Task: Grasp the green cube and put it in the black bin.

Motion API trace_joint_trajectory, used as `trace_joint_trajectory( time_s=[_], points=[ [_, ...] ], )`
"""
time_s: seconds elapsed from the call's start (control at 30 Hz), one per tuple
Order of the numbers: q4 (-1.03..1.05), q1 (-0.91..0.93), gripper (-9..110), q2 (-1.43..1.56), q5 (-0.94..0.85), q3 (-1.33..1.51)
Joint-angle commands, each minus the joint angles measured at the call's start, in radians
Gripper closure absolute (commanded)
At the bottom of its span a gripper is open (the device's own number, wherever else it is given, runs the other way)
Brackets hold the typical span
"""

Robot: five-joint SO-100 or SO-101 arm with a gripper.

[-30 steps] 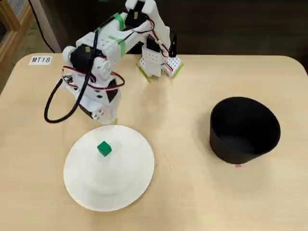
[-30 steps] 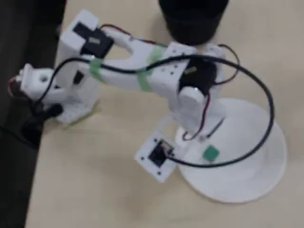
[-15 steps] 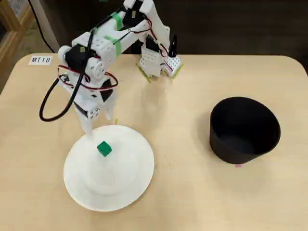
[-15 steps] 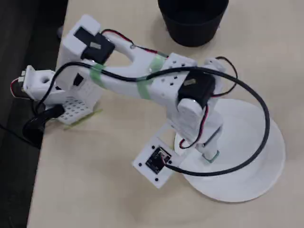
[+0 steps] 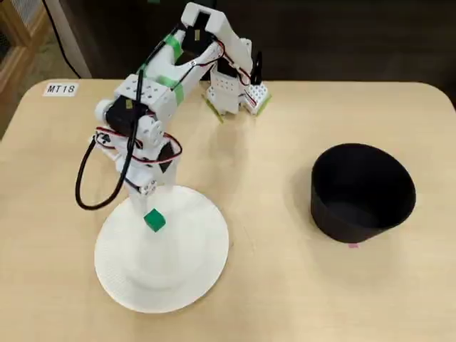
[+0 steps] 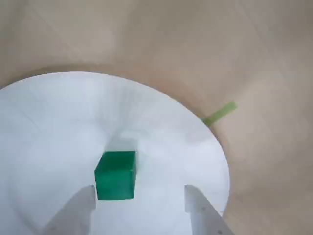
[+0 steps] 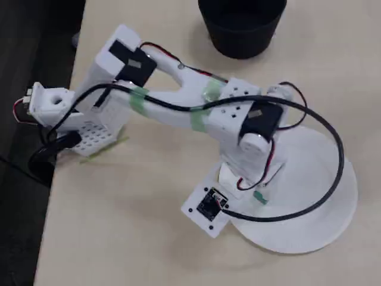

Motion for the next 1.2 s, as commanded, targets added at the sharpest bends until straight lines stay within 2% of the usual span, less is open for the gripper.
trace_joint_trajectory(
  time_s=[0.0, 0.37, 0.7, 0.8, 0.9, 0.97, 1.17],
  points=[
    [-0.005, -0.005, 74, 0.0, -0.003, -0.048],
    [0.0, -0.017, 72, -0.101, -0.005, -0.202],
    [0.002, -0.018, 77, -0.172, 0.006, -0.235],
    [0.002, -0.023, 85, -0.212, 0.012, -0.287],
    [0.02, -0.029, 101, -0.275, 0.0, -0.38],
    [0.063, -0.032, 102, -0.334, -0.012, -0.488],
    [0.064, -0.038, 102, -0.33, -0.006, -0.506]
  ],
)
